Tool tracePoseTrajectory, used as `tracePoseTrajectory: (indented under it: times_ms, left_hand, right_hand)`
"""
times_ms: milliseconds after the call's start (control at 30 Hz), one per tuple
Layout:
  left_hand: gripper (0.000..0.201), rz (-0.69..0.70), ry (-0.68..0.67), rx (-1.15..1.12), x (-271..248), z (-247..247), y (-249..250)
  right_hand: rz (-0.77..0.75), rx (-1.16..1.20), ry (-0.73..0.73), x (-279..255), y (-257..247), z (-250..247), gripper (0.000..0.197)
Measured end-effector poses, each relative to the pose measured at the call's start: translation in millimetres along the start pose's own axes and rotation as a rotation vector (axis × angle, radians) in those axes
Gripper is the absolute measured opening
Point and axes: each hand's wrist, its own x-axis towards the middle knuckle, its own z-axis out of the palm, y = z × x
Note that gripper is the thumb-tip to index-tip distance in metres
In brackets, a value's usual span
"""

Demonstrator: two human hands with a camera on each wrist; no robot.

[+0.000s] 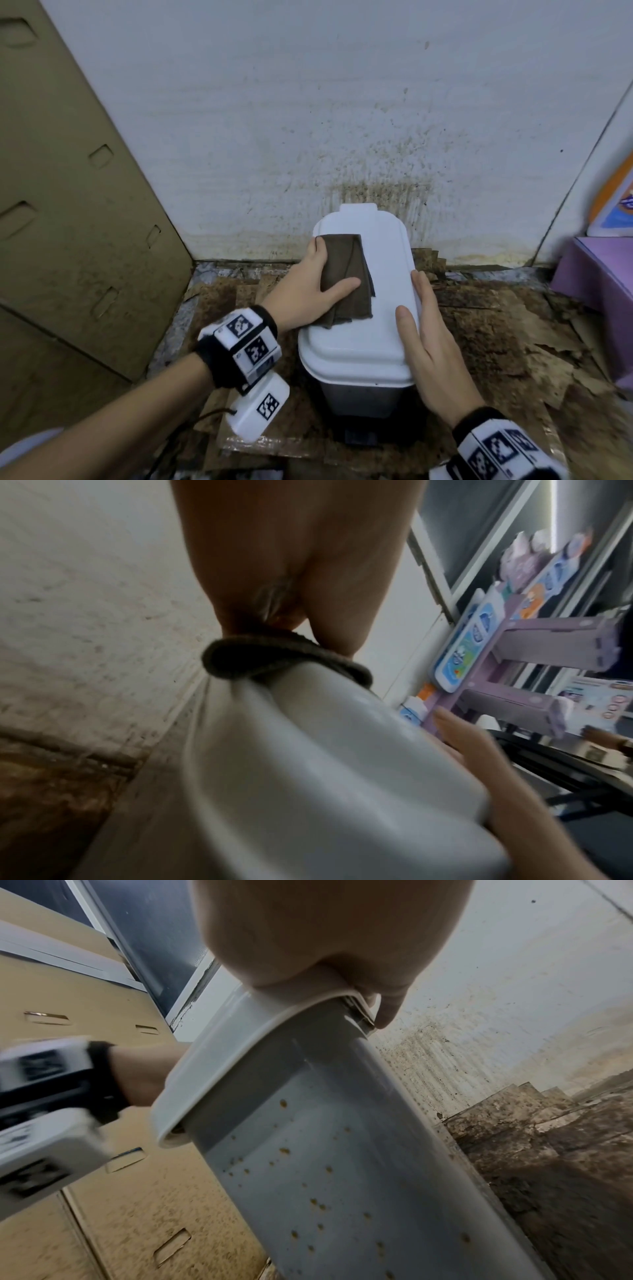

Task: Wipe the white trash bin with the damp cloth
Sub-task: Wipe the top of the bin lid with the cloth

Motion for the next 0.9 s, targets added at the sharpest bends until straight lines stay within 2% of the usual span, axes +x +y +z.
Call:
tracePoseTrajectory:
  times_ms: [167, 300, 500, 667, 767, 833, 900]
  left_hand:
    - [0.103, -0.049, 0.067, -0.033, -53.2, 19.4, 10.4]
    - [0.097, -0.050, 0.126, -0.035, -73.0, 32.9, 16.8]
    - [0.088, -0.032, 0.144, 0.175, -67.1, 46.4, 29.8]
    - [0.082, -0.023, 0.111, 0.512, -61.6, 52.8, 47.2]
    - [0.083, 0.029, 0.111, 0.533, -53.0, 66.0, 61.9]
    - [0.086, 0.042, 0.122, 0.507, -46.0, 78.2, 71.3]
    - [0.091, 0.031, 0.143, 0.497, -41.0, 88.2, 81.3]
  right_hand:
    - [0.004, -0.011, 0.004, -2.5, -2.0, 0.4, 0.073]
    - [0.007, -0.014, 0.009, -2.7, -2.7, 0.3, 0.078]
    - [-0.005, 0.004, 0.021, -2.4, -1.8, -0.6, 0.085]
    - [-0.021, -0.122, 0.021, -1.2, -7.0, -5.7, 0.080]
    - [0.007, -0.110, 0.026, 7.0, -9.1, -19.3, 0.066]
    - [-0.011, -0.113, 0.042, 13.3, -6.7, -30.2, 0.064]
    - [0.033, 0.010, 0.079, 18.3, -5.3, -37.4, 0.058]
